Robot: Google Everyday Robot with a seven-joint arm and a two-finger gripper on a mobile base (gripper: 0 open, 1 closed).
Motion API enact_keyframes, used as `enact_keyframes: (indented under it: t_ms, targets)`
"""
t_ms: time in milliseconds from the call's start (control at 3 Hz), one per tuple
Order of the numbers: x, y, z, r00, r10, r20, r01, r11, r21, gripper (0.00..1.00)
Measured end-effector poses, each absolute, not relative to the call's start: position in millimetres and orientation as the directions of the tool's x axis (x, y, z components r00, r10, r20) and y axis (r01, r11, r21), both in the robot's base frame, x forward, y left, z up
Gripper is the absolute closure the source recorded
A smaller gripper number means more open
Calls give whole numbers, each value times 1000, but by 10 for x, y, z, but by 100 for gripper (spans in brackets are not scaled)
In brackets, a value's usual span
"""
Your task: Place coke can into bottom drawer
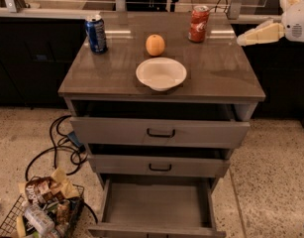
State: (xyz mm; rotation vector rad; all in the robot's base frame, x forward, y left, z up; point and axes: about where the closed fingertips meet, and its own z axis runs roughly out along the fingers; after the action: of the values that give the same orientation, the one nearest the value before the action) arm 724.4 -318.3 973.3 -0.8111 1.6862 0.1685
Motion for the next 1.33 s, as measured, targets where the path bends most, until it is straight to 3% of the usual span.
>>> enact_keyframes:
  t_ms: [333, 1333]
  targets:
    - [7248, -3176, 9730, -60, -419, -906, -591, 747, -306, 0]
    - [8539, -2268, 9199, -87, -245, -966, -621, 772, -139, 0]
